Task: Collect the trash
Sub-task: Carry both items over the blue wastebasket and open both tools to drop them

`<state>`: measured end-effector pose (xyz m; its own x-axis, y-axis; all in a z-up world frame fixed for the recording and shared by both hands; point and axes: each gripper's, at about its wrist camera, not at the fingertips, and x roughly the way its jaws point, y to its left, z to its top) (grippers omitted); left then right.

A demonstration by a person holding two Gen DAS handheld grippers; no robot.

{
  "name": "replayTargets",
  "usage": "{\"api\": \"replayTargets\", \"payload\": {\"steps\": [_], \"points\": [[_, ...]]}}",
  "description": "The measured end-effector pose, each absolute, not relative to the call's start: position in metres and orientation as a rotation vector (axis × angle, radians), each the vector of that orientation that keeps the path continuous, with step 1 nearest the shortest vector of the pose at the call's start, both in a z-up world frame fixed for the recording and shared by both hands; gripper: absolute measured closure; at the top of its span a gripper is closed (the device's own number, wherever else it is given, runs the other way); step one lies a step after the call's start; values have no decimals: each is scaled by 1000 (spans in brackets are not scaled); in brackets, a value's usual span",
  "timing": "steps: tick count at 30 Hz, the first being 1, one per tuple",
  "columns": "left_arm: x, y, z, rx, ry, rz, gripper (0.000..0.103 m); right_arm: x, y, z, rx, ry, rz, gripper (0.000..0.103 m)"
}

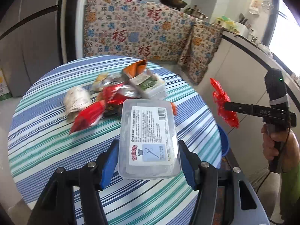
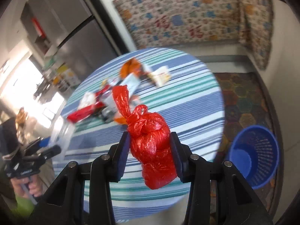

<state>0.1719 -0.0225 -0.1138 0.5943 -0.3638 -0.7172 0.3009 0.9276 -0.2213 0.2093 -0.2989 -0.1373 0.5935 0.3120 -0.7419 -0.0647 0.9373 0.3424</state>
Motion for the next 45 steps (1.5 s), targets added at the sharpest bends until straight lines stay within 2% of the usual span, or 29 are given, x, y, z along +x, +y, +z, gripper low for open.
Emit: {"api": "replayTargets", "payload": {"steps": [8,13,18,26,37,38,40,42,45], "points": [[234,-197,-105,-22,870,-645,41,201,-438,-147,460,880,-165,59],[268,-295,-138,14,941,-720,41,207,-492,-171,491,908,-285,59],[300,-361,-188,33,1023,-753,41,197,-546,-208,562,902,-328,59],[312,-420,-254,98,1081,-770,41,205,-596,-243,662,940,-334,59],[312,-454,-289,149,1083,-774,40,198,-621,-264,759,948,-343,54],[313,-456,-293,152,1083,-774,40,198,-623,-265,765,944,-349,53],[318,-460,-301,150,1095,-777,38,195,-626,-265,780,931,-359,29],[324,-462,-306,139,1117,-779,33,192,-628,-263,785,917,-370,28],[329,-462,-307,127,1127,-765,33,190,-629,-257,781,895,-382,28]]}}
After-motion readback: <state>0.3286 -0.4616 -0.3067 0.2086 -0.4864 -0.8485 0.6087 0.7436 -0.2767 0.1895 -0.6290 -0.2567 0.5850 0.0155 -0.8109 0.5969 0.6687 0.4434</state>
